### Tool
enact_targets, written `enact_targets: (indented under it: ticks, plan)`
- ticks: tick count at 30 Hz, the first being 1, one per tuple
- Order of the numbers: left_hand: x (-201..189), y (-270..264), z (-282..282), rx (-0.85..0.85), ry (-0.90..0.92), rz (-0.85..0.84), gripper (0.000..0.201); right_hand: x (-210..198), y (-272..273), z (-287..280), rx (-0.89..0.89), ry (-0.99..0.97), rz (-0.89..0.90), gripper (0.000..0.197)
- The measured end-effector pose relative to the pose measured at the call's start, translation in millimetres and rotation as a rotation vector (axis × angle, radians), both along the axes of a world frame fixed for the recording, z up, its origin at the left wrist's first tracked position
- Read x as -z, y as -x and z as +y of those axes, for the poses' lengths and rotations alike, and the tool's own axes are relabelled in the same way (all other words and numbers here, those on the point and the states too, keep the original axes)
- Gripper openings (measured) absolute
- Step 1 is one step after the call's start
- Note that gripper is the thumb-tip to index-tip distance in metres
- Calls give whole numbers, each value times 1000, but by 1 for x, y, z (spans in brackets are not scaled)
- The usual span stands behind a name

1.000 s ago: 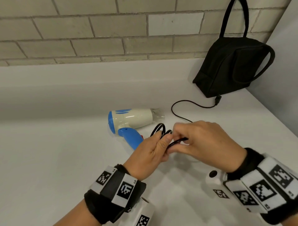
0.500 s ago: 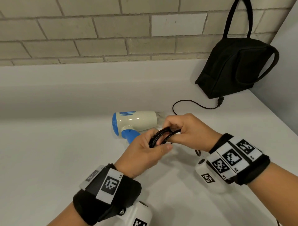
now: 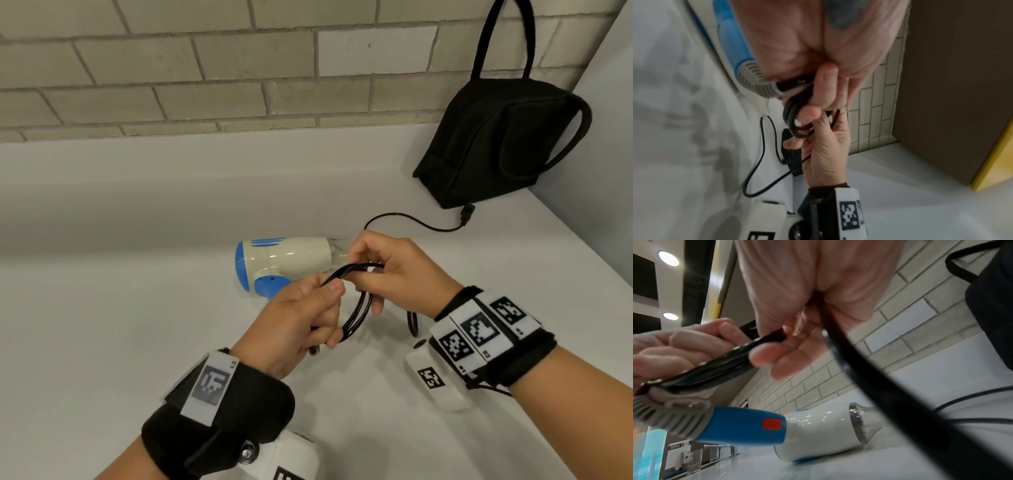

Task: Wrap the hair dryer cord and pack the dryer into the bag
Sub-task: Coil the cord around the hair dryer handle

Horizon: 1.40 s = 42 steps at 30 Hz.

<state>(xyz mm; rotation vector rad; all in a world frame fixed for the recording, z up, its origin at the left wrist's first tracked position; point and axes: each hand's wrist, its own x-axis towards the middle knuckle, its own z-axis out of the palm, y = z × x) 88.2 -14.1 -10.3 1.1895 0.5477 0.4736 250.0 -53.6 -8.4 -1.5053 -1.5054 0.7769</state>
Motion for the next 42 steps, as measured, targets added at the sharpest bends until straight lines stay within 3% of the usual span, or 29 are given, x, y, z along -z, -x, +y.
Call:
enact_targets:
  ticks: [5,9,12,15,20,23,26,28,30,32,35,36,39,42]
  plan:
    - [5,0,-1,-77,142,-118,24,-1,4,1,7,87,121,11]
    - [0,9,7,-213,239,-228,18,5,-24,-16,-42,294,147,7]
    - [-3,16,11,-273,258,-240,17,12,-47,-34,25,305,240,14]
    - [-2,18,9,-310,276,-253,17,16,-62,-46,125,196,41,21]
    - [-3,26,11,-373,275,-280,16,15,-85,-54,96,122,-421,26]
    - [-2,30,14,-432,250,-301,18,22,-106,-56,45,181,-692,64]
    - [-3,41,22,-521,270,-365,26,33,-130,-64,73,388,-843,76]
    - [-5,52,30,-581,266,-391,27,31,-149,-76,211,509,-755,84]
    - [-5,67,35,-645,250,-387,25,26,-166,-85,317,474,-624,92]
    - [-3,66,33,-655,230,-362,28,19,-176,-95,402,398,-425,83]
    - [-1,59,29,-685,192,-347,39,9,-180,-87,454,283,-130,28]
    - [-1,58,28,-695,169,-341,40,5,-184,-86,431,271,-51,20]
    - [-6,59,29,-741,86,-294,40,9,-203,-91,227,456,-21,57]
    - [-7,58,29,-777,43,-264,41,18,-204,-97,-154,809,-85,41]
